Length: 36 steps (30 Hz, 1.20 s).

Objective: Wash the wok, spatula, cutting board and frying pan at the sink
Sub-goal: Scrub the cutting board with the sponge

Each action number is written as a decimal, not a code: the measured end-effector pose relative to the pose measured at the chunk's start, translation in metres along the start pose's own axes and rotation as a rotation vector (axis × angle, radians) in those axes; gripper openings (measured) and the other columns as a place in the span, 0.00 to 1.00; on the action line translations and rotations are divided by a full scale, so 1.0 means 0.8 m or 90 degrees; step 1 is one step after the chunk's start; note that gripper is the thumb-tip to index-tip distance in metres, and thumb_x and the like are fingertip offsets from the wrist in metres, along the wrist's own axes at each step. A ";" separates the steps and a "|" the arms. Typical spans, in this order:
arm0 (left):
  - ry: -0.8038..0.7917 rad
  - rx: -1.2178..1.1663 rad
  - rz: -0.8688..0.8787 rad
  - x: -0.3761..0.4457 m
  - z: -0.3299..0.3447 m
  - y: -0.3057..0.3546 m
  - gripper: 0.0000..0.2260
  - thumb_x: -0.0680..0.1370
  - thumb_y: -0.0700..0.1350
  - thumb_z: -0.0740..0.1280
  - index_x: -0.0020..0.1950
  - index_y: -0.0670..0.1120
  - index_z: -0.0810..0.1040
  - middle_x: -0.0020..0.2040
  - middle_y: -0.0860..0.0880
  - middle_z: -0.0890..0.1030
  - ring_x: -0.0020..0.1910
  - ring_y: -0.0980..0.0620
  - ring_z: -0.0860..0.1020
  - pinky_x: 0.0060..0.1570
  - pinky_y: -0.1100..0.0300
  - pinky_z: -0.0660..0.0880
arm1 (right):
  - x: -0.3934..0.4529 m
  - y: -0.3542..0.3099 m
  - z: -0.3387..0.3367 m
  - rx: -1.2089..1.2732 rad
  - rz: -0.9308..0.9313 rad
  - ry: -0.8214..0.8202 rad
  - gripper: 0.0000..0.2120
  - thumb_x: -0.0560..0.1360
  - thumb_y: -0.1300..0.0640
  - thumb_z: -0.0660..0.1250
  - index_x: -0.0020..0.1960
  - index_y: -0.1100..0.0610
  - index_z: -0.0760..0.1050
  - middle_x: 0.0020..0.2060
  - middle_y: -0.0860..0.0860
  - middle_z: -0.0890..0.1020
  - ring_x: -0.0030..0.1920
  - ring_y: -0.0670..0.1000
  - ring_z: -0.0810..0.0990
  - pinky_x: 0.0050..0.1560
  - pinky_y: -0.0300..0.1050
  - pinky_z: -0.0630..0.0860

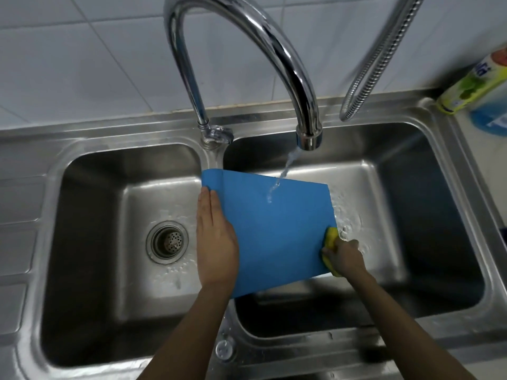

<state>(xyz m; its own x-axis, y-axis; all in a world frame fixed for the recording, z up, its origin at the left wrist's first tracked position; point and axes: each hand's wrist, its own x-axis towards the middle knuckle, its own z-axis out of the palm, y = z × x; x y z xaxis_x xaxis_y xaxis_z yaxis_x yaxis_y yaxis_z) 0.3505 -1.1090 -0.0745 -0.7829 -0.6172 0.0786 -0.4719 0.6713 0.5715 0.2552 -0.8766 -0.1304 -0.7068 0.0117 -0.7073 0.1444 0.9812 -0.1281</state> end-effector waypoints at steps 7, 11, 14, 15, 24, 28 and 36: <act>0.009 -0.010 0.000 0.000 -0.003 0.005 0.22 0.80 0.32 0.55 0.75 0.36 0.60 0.76 0.41 0.60 0.75 0.43 0.61 0.69 0.44 0.66 | -0.084 -0.111 0.023 0.053 -0.308 0.096 0.26 0.76 0.51 0.66 0.69 0.62 0.65 0.60 0.60 0.67 0.56 0.61 0.72 0.58 0.47 0.68; 0.004 -0.005 -0.003 0.000 0.000 0.001 0.22 0.80 0.33 0.54 0.76 0.37 0.59 0.77 0.41 0.58 0.76 0.44 0.59 0.72 0.46 0.63 | -0.078 -0.118 0.048 0.080 -0.347 0.261 0.26 0.78 0.52 0.63 0.72 0.63 0.64 0.61 0.62 0.69 0.54 0.61 0.71 0.55 0.51 0.71; -0.001 0.020 0.006 0.000 0.004 -0.002 0.23 0.80 0.35 0.51 0.76 0.36 0.58 0.77 0.42 0.58 0.77 0.46 0.57 0.73 0.48 0.62 | -0.033 -0.106 0.047 0.092 -0.235 0.268 0.25 0.80 0.51 0.59 0.73 0.62 0.61 0.65 0.62 0.67 0.55 0.63 0.71 0.56 0.54 0.70; -0.003 0.017 0.002 0.000 0.004 -0.002 0.23 0.80 0.34 0.52 0.76 0.37 0.58 0.77 0.42 0.57 0.77 0.46 0.56 0.73 0.48 0.62 | -0.015 -0.100 0.041 0.078 -0.195 0.270 0.25 0.80 0.51 0.58 0.73 0.62 0.62 0.65 0.62 0.67 0.56 0.64 0.71 0.56 0.55 0.69; -0.001 0.002 -0.022 0.000 -0.002 0.005 0.25 0.79 0.31 0.55 0.77 0.38 0.58 0.78 0.44 0.57 0.77 0.48 0.55 0.74 0.52 0.57 | -0.010 -0.129 0.009 0.042 -0.255 0.277 0.19 0.79 0.54 0.59 0.64 0.66 0.70 0.58 0.65 0.71 0.50 0.64 0.73 0.54 0.53 0.70; -0.008 0.030 -0.015 0.001 0.001 0.001 0.24 0.80 0.33 0.54 0.77 0.37 0.57 0.78 0.43 0.56 0.77 0.48 0.55 0.74 0.51 0.58 | -0.054 -0.193 0.025 0.041 -0.422 0.385 0.26 0.79 0.47 0.50 0.69 0.61 0.68 0.60 0.61 0.73 0.49 0.59 0.73 0.51 0.53 0.73; -0.003 0.000 -0.024 0.000 0.001 0.001 0.24 0.80 0.32 0.54 0.77 0.38 0.57 0.78 0.44 0.56 0.77 0.48 0.55 0.74 0.48 0.60 | 0.058 -0.166 -0.004 0.080 -0.169 0.344 0.20 0.81 0.51 0.55 0.71 0.58 0.66 0.66 0.60 0.68 0.58 0.64 0.70 0.57 0.56 0.66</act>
<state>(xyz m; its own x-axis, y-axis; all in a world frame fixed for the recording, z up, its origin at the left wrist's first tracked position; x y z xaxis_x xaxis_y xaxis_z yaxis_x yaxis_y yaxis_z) 0.3495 -1.1080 -0.0746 -0.7668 -0.6396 0.0531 -0.5005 0.6477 0.5745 0.2006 -1.0060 -0.1440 -0.9760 -0.1020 -0.1924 -0.0274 0.9341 -0.3561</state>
